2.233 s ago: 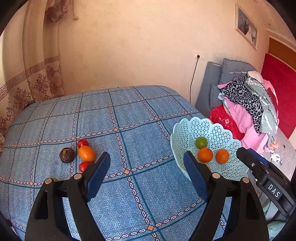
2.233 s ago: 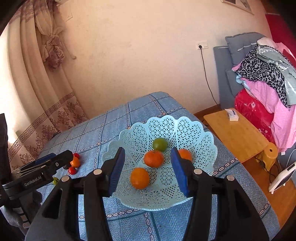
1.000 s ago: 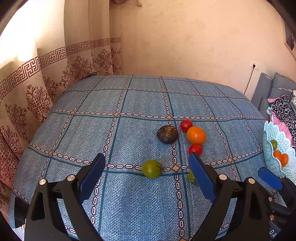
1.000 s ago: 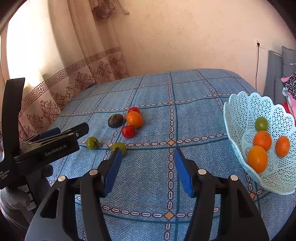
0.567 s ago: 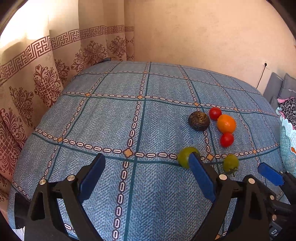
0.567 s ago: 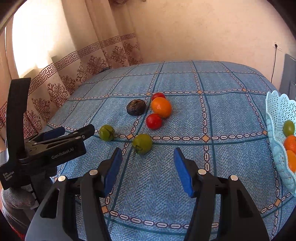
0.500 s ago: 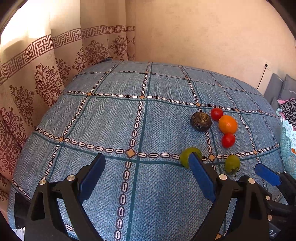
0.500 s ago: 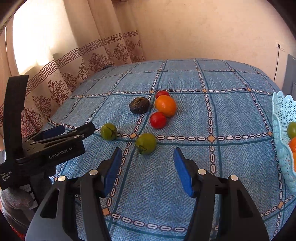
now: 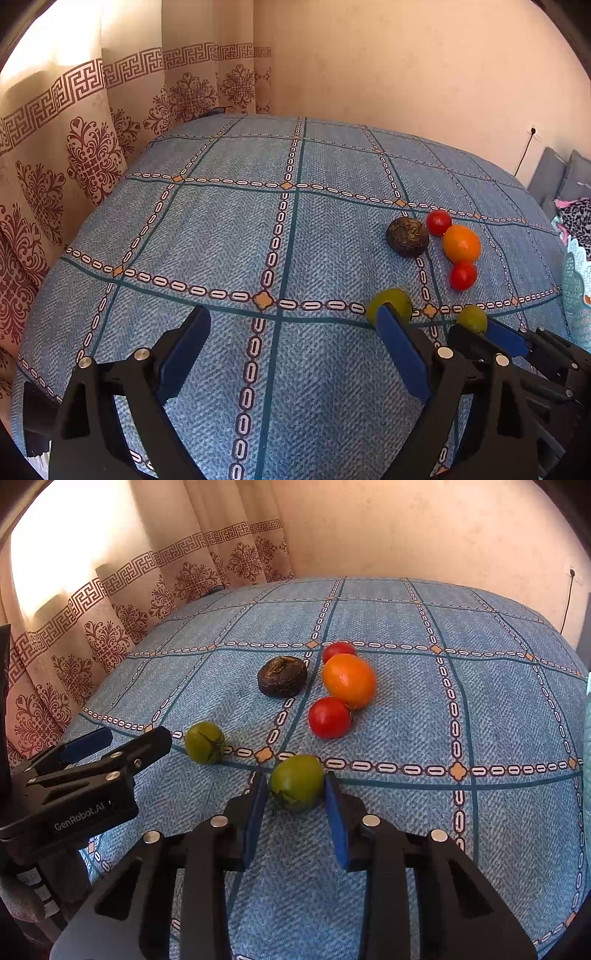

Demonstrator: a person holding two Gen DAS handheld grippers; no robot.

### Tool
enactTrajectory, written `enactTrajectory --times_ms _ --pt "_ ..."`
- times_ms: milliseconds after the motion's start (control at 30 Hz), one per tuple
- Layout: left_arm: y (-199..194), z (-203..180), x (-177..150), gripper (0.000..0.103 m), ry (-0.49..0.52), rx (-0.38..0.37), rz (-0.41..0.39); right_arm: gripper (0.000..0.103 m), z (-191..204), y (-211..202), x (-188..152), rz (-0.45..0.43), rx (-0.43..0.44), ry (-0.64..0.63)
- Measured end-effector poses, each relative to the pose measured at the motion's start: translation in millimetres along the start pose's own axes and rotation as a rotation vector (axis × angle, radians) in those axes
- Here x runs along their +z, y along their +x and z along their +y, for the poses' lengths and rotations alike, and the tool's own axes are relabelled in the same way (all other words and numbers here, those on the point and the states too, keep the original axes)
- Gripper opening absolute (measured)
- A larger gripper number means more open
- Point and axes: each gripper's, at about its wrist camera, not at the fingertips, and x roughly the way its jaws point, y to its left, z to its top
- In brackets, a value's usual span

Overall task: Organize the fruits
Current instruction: 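Grasp a green tomato with the right tool while the left tool grasps another, then carry both green tomatoes into the blue basket and open both tools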

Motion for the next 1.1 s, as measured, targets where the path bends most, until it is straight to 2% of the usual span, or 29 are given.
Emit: enactTrajectory --times_ms 367,467,633,667,800,833,967,1100 --pt "0.1 -20.8 -1.8 0.090 0.054 -0.015 -0.002 0.029 -15.2 -14.0 -6.5 -0.019 -0.024 0.034" --pt "1.6 -29.0 -2.2 0.081 0.072 -0.034 0.012 0.029 -22.0 -21.6 -10.0 -0.032 -0.038 0.038" --pt "5.6 -46.2 -3.2 0.071 0.106 -0.076 0.031 0.029 -29.6 -29.5 -14.6 -0.044 -0.036 0.057" --pt "7.9 -48.6 -3.2 0.066 0.109 -0.085 0.038 0.029 -30.7 -30.5 -15.6 -0.046 -0.035 0.058" --pt "18.2 -52.6 -1.8 0.055 0.096 -0.111 0.071 0.029 -34.0 -33.3 -18.9 -0.052 -0.034 0.063" --pt "19.5 -52.2 -1.1 0.054 0.094 -0.112 0.069 0.029 -34.6 -33.7 -19.4 -0.053 -0.033 0.066" --pt "21.7 -52.5 1.9 0.040 0.091 -0.140 0.064 0.030 -35.5 -34.6 -19.8 -0.057 -0.030 0.071" --pt "19.9 -53.6 0.0 0.037 0.100 -0.144 0.059 0.029 -34.5 -36.0 -19.6 -0.065 -0.031 0.072"
